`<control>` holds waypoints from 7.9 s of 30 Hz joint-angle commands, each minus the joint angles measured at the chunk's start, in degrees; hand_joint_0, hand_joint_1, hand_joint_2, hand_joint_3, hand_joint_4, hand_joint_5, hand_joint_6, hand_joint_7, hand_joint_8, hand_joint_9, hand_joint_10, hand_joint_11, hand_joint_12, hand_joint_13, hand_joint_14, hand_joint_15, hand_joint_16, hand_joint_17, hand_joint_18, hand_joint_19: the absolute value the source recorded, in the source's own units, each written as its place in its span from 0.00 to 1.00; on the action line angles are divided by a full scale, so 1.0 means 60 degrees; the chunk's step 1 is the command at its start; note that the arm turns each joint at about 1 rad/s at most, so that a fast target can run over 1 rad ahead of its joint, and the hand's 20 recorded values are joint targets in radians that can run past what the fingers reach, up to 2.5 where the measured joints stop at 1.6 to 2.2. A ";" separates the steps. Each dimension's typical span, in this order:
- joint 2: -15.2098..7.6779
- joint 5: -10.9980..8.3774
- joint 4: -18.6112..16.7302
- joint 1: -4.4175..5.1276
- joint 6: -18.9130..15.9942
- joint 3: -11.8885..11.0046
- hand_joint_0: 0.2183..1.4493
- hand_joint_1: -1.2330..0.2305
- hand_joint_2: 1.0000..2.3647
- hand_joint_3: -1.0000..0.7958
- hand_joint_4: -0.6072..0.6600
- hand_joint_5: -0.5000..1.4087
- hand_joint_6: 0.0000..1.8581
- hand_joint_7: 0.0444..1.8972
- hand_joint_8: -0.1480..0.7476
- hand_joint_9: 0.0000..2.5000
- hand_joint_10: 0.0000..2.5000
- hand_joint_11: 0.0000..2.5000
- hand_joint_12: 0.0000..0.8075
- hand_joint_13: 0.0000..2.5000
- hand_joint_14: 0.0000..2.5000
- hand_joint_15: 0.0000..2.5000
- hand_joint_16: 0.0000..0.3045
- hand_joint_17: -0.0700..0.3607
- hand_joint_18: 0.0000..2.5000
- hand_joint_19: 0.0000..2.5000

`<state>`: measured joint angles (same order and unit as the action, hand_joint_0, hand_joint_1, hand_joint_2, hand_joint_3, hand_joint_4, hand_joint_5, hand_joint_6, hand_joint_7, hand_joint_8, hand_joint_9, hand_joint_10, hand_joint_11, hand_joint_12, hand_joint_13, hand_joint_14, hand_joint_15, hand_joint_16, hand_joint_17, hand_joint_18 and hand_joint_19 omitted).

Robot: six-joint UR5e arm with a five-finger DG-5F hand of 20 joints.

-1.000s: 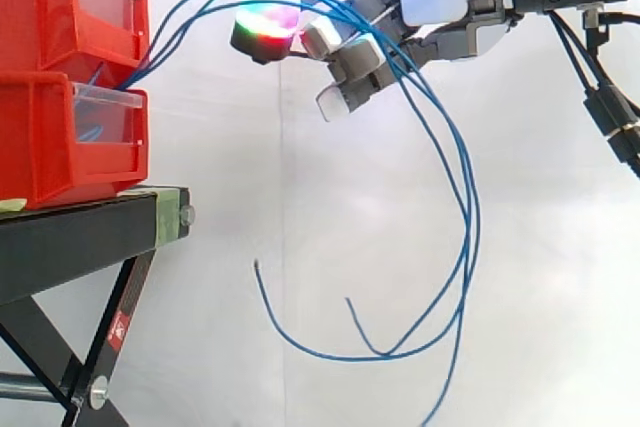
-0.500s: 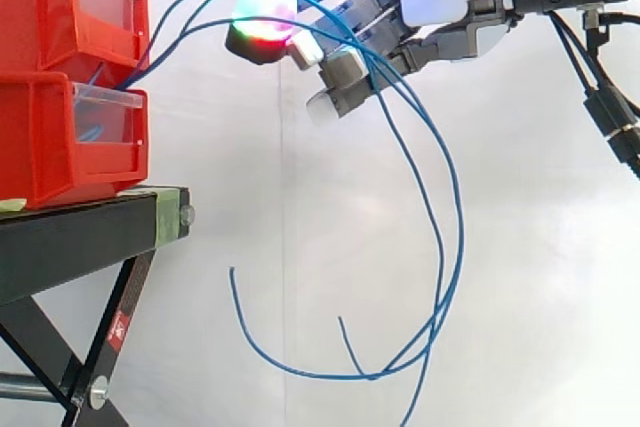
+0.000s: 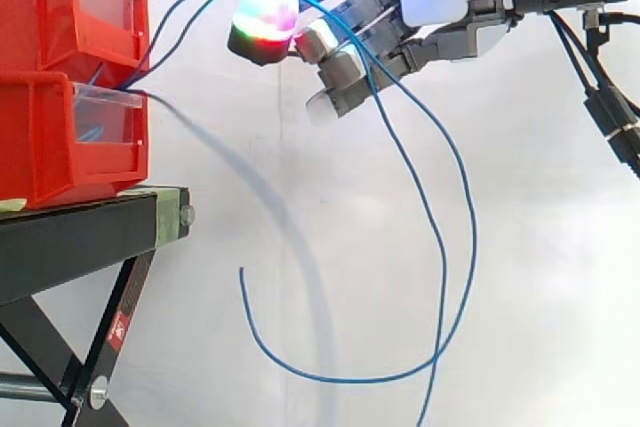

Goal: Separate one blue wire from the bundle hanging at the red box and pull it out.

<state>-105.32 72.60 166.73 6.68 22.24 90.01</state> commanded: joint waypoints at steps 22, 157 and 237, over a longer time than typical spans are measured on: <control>-0.0010 0.0000 -0.0014 0.0000 0.0000 -0.0001 0.30 0.21 0.02 0.42 0.64 0.15 0.50 0.49 0.53 0.53 0.00 0.64 0.51 0.57 0.00 0.59 0.20 0.48 0.32 0.18; -0.0010 0.0014 -0.0088 0.0029 -0.0146 -0.0001 0.29 0.17 0.01 0.35 0.69 0.14 0.48 0.49 0.55 0.39 0.01 0.54 0.54 0.50 0.01 0.53 0.21 0.49 0.27 0.15; -0.0010 -0.0278 -0.0029 0.0205 -0.2241 -0.0001 0.27 0.29 0.16 0.57 0.39 0.22 0.48 0.58 0.63 0.48 0.01 0.30 0.69 0.34 0.01 0.22 0.24 0.54 0.35 0.13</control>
<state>-105.37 70.84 166.55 7.91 8.79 90.02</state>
